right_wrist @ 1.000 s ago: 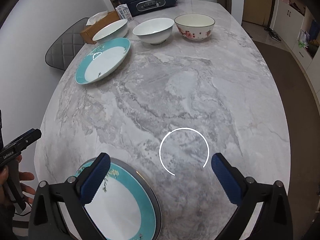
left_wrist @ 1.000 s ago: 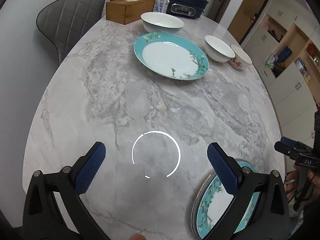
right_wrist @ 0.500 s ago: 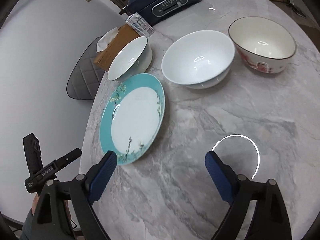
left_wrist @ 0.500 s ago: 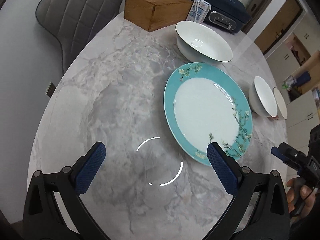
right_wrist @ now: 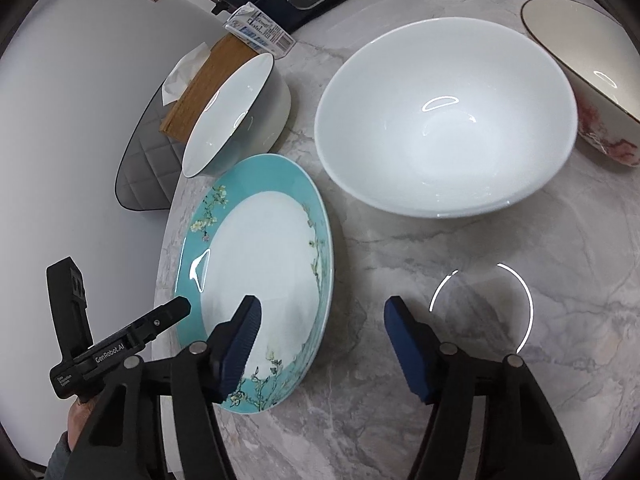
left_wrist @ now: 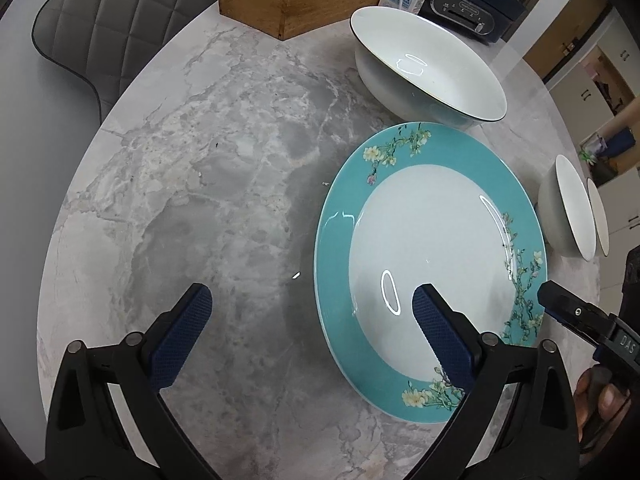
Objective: Organize plates and bowls
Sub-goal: 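Move the left tool to the other teal floral plate, then close the left tool on the teal floral plate rim and lift it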
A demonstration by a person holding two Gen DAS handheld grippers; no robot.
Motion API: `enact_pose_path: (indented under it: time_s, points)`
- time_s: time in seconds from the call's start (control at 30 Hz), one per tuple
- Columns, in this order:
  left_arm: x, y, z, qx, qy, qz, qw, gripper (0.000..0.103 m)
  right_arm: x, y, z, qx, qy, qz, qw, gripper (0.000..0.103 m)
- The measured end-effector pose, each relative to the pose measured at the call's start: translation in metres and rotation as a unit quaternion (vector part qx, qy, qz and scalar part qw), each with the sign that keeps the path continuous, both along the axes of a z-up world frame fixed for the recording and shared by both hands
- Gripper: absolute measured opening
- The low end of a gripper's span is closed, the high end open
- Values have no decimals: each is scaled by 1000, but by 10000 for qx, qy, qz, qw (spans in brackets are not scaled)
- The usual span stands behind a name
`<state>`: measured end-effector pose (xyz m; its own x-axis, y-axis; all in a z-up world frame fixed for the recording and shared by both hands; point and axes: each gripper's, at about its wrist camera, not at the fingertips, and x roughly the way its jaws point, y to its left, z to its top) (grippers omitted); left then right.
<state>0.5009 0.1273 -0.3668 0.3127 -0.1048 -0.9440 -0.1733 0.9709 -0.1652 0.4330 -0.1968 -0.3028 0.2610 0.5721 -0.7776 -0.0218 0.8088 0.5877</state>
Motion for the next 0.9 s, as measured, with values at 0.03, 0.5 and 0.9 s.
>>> enact_pose_path:
  time_s: [0.03, 0.5, 0.9]
  points:
    - [2, 0, -3, -53, 28, -2, 10000, 92, 1, 1, -2, -3, 17, 23, 10000, 65]
    - [10, -3, -13, -337, 161, 19, 9993, 19, 6, 13, -11, -303, 56, 301, 9991, 10]
    - [-3, 2, -4, -377, 158, 126, 9991, 17, 4, 20, -4, -431, -61, 449, 9980, 10]
